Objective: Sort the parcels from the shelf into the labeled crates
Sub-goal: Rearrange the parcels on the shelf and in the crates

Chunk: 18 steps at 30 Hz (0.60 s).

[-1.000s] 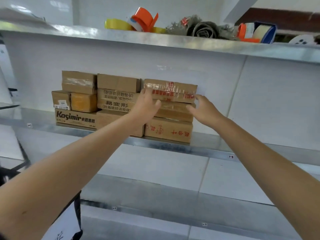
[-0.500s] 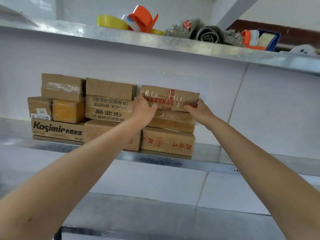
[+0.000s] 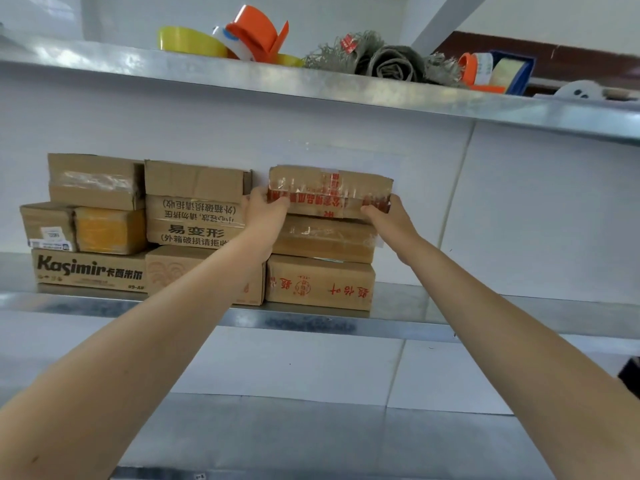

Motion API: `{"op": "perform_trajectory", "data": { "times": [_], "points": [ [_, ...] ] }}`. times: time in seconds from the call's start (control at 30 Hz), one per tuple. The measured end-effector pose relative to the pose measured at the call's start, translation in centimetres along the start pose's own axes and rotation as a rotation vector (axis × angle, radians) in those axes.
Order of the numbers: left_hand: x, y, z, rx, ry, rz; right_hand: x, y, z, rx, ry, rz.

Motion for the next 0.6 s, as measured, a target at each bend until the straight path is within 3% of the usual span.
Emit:
{"op": "perform_trajectory", "data": {
  "times": [0.33,0.6],
  "points": [
    [-1.7,-7.0,-1.7,-0.064,-0.087,0.089,2.9,-6.4,-1.6,-0.047,0.027,-0.17],
    [0.5,-15.3,-4.9,-0.155,-0.04,0.021,2.1,-13.6,-0.9,0.007,0.218,-0.148]
  ]
}}
Point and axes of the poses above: each hand's wrist, its own y-axis towards the middle knuckle, its own z-axis out of the palm, x = y × z, the point moved 5 cm from there along y, towards the middle knuckle, and after that the axes turned 11 degrees about x, right-handed, at the moved point
